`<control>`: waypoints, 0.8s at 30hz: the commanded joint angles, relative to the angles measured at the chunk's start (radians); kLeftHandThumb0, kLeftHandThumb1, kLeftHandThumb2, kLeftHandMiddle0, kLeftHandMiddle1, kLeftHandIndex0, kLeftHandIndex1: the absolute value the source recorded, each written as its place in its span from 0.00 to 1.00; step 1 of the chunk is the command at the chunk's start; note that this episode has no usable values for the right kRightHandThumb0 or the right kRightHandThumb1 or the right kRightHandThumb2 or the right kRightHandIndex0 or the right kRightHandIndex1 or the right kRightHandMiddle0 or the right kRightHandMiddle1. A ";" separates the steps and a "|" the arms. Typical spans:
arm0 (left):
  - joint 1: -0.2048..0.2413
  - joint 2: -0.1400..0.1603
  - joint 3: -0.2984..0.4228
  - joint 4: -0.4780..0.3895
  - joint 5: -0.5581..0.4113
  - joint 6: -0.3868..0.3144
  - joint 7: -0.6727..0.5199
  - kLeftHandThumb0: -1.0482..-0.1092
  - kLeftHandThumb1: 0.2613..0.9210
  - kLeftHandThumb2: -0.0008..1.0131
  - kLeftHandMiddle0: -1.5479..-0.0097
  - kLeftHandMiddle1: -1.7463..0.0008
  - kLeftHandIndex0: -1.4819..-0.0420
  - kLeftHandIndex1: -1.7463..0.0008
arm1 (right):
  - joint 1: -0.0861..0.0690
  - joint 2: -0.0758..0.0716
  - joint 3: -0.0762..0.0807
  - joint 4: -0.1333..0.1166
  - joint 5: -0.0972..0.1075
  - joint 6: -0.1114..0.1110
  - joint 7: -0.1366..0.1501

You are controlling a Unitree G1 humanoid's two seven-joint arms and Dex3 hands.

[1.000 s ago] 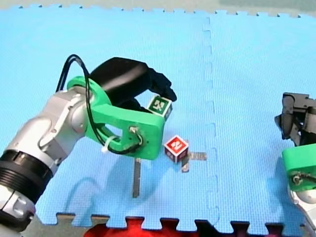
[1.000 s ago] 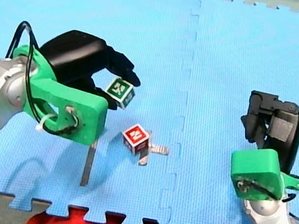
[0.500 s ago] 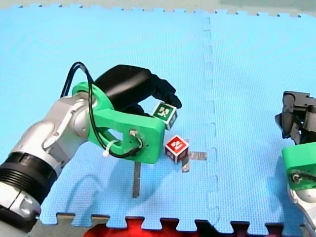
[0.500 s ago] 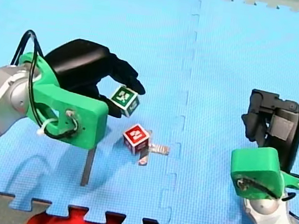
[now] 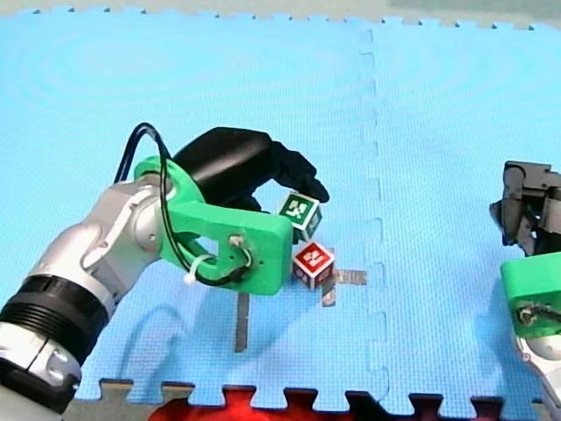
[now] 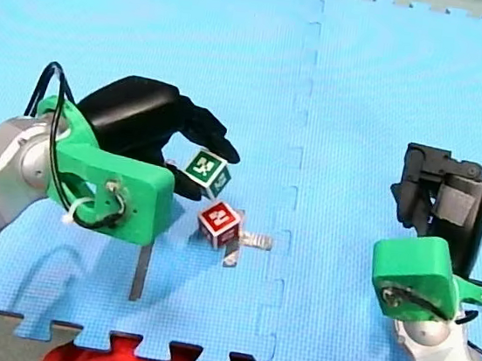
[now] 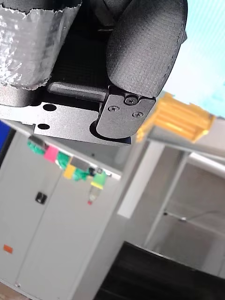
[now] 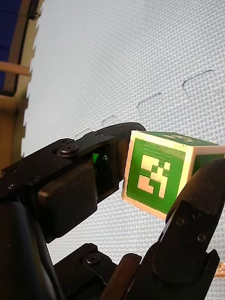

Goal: Stack cube left

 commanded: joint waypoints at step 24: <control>-0.001 -0.018 -0.005 -0.034 -0.036 -0.003 -0.122 0.59 0.83 0.00 0.34 0.00 0.15 0.95 | -0.008 -0.003 0.000 0.013 -0.001 0.001 -0.006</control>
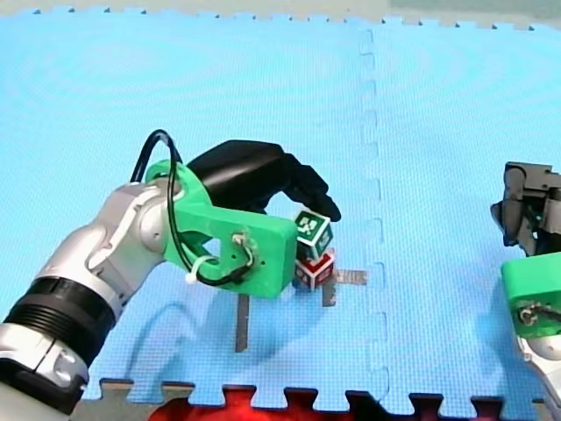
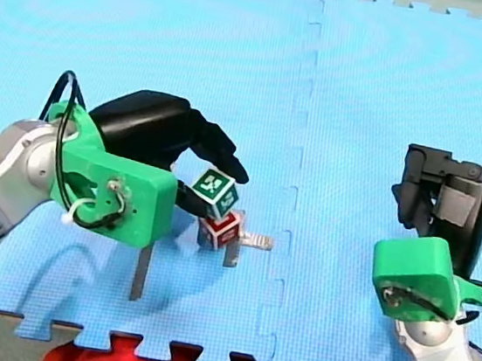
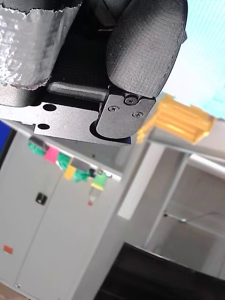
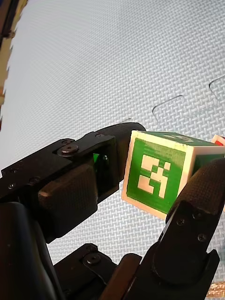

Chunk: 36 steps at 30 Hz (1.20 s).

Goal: Stack cube left

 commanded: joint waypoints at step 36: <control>-0.011 -0.017 -0.049 0.038 0.077 -0.004 0.065 0.59 0.85 0.00 0.36 0.03 0.15 0.97 | 0.001 0.005 0.000 -0.008 -0.008 0.007 -0.024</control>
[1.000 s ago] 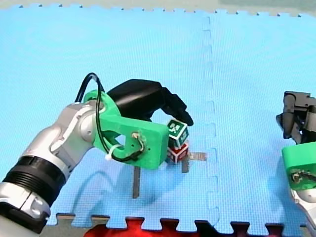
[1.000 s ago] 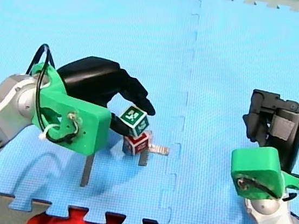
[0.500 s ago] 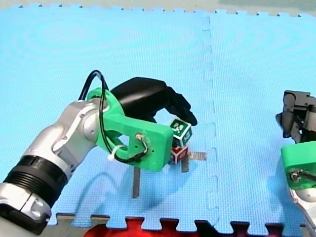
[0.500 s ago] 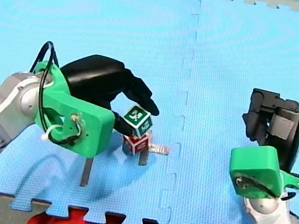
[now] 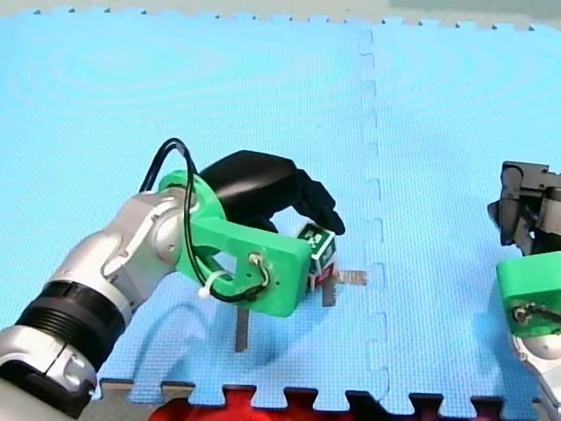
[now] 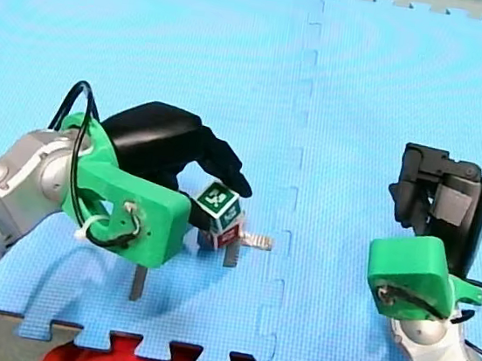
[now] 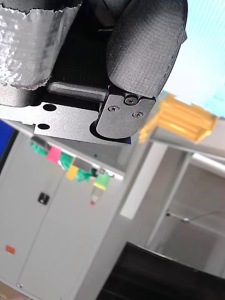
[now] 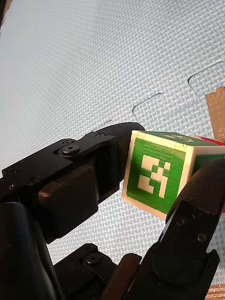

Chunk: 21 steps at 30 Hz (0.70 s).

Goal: Stack cube left

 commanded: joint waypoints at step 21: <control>-0.011 0.001 -0.012 0.039 0.014 -0.022 0.037 0.60 0.85 0.00 0.36 0.08 0.14 0.98 | 0.010 0.003 -0.003 -0.012 0.001 -0.004 -0.001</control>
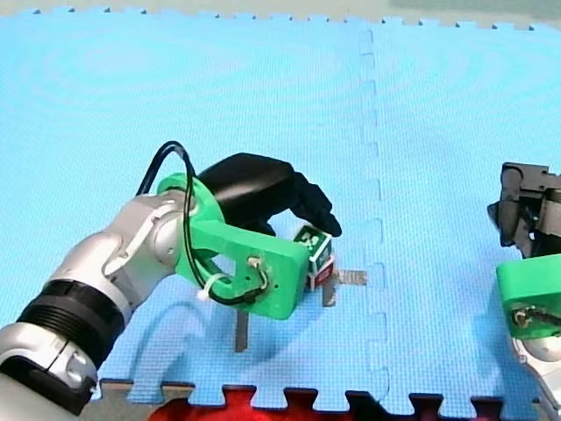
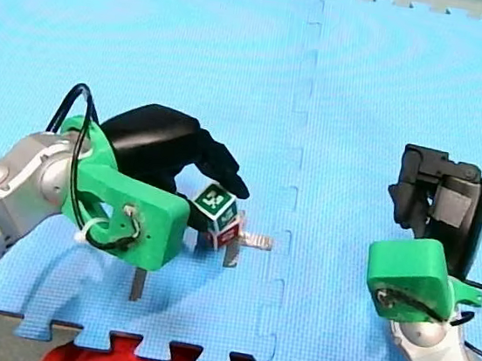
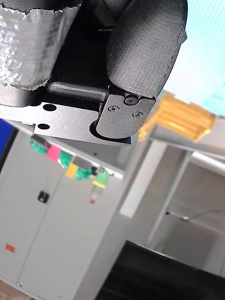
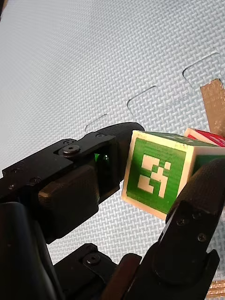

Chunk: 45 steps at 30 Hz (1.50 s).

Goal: Stack cube left

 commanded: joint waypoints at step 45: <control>0.025 -0.004 0.022 -0.040 -0.061 0.044 -0.066 0.00 0.87 0.00 0.50 1.00 0.87 1.00 | -0.007 0.001 0.000 0.017 0.004 -0.018 -0.007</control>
